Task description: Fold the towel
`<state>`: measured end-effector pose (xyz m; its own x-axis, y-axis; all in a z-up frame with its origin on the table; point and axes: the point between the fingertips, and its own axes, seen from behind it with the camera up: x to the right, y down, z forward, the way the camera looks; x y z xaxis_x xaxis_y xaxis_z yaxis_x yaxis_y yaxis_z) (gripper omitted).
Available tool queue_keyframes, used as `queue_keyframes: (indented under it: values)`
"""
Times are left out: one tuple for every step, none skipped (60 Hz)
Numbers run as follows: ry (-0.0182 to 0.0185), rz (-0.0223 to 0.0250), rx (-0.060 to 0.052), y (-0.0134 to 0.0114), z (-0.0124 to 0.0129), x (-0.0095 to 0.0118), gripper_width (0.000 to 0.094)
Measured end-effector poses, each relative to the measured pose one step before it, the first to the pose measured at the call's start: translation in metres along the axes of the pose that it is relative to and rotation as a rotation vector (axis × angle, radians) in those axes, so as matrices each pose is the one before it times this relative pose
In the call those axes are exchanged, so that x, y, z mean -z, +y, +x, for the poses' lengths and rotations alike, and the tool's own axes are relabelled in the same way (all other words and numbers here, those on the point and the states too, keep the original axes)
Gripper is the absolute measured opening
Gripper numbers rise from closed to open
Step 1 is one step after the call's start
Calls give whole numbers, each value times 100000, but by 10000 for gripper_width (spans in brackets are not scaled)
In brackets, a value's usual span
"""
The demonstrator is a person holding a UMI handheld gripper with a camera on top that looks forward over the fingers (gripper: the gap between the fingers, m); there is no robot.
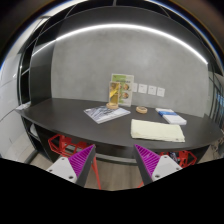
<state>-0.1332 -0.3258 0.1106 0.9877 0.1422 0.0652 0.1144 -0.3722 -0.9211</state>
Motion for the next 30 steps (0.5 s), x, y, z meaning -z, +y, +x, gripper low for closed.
queue_keyframes:
  values:
    - [860, -1, 58, -14, 314, -62, 793]
    - [688, 196, -79, -67, 308, -152, 793]
    - [578, 214, -219, -59, 338, -284, 793]
    - [470, 132, -305, -30, 555, -698, 793]
    - [345, -73, -385, -28, 424, -534, 792]
    - [312, -338, -545, 61, -85, 317, 794]
    - [-210, 83, -411, -67, 998, -1657, 793]
    - [-89, -99, -446, -86, 438, -808, 793]
    - [-24, -27, -426, -69, 409, -843, 794]
    - [36, -181, -369, -44, 400, -839, 793]
    - [87, -254, -238, -55, 412, -889, 795]
    - [34, -263, -109, -57, 349, -912, 793]
    - [-192, -637, 112, -319, 464, -819, 792]
    - [-174, -77, 89, -122, 284, -940, 792]
    - [-186, 65, 161, -144, 318, -975, 793]
    - [-133, 91, 139, -155, 344, -976, 793]
    - [-86, 56, 263, -151, 321, -1044, 792]
    - [-100, 57, 292, -142, 364, -1032, 793]
    - [-74, 214, 267, -166, 350, -1048, 793]
    - [60, 189, 173, -172, 410, -1055, 792]
    - [120, 96, 17, -165, 418, -1110, 793]
    - [178, -222, 19, -105, 407, -1109, 793]
    - [168, -519, -47, -25, 384, -1103, 793]
    - [78, -641, -146, 13, 348, -1129, 794]
    - [-126, -606, -310, 0, 293, -1070, 794]
    - [-130, -643, -366, 1, 247, -1059, 794]
    - [-230, -694, -375, 29, 183, -1059, 792]
    - [-370, -745, -297, 19, 153, -1061, 790]
    - [-379, -705, -144, 49, 153, -996, 784]
    - [-322, -795, 160, 75, 196, -1026, 778]
